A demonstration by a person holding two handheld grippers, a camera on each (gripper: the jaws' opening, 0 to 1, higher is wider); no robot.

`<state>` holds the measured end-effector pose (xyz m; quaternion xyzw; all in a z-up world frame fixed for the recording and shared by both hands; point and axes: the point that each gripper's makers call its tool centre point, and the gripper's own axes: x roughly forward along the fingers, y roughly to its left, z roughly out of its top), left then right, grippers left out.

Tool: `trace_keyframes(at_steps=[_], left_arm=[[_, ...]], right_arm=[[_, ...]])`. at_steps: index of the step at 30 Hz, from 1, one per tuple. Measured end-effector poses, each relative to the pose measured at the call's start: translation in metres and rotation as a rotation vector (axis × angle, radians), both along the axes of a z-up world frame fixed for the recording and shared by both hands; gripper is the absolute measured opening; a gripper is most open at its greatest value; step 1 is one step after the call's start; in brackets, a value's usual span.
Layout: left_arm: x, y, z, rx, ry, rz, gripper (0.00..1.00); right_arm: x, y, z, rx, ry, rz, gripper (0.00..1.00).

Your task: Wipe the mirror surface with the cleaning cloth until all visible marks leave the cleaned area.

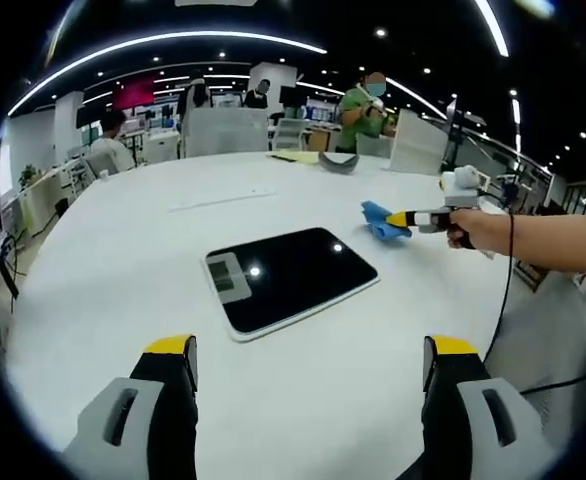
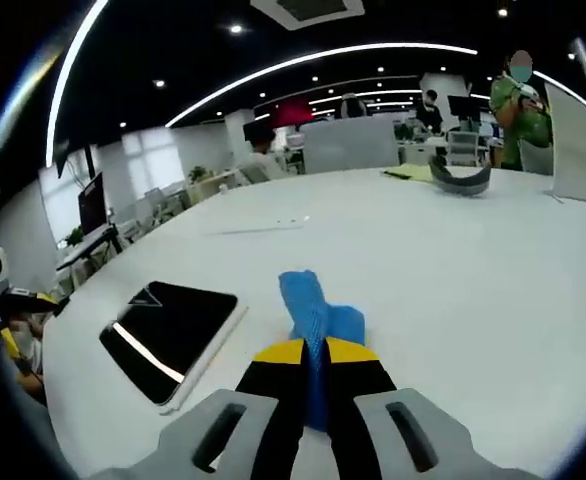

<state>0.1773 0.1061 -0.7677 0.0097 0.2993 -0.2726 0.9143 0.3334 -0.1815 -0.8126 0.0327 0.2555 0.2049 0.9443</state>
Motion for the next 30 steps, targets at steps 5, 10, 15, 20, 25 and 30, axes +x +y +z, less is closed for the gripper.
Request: trace_keyframes(at_steps=[5,10,15,20,25,30], left_arm=[[-0.002,-0.002,0.001,0.022,0.010,0.017,0.94],[-0.004,-0.004,0.004,0.036,0.008,0.036,0.94],[-0.005,-0.010,0.005,0.041,0.002,0.055,0.94],[-0.006,-0.020,0.001,0.038,0.002,0.062,0.94],[-0.005,-0.029,-0.002,0.031,0.005,0.062,0.94],[0.003,-0.030,-0.002,0.027,0.002,0.072,0.93]], right_arm=[[0.001,0.006,-0.012,0.018,0.023,0.023,0.02],[-0.001,0.018,-0.022,0.063,0.048,0.067,0.04],[0.000,0.019,-0.017,0.128,0.042,0.081,0.14],[0.012,0.002,-0.001,0.170,-0.016,0.025,0.14],[0.011,0.006,-0.014,0.005,-0.024,0.123,0.11],[0.012,0.018,-0.027,-0.050,-0.014,0.166,0.14]])
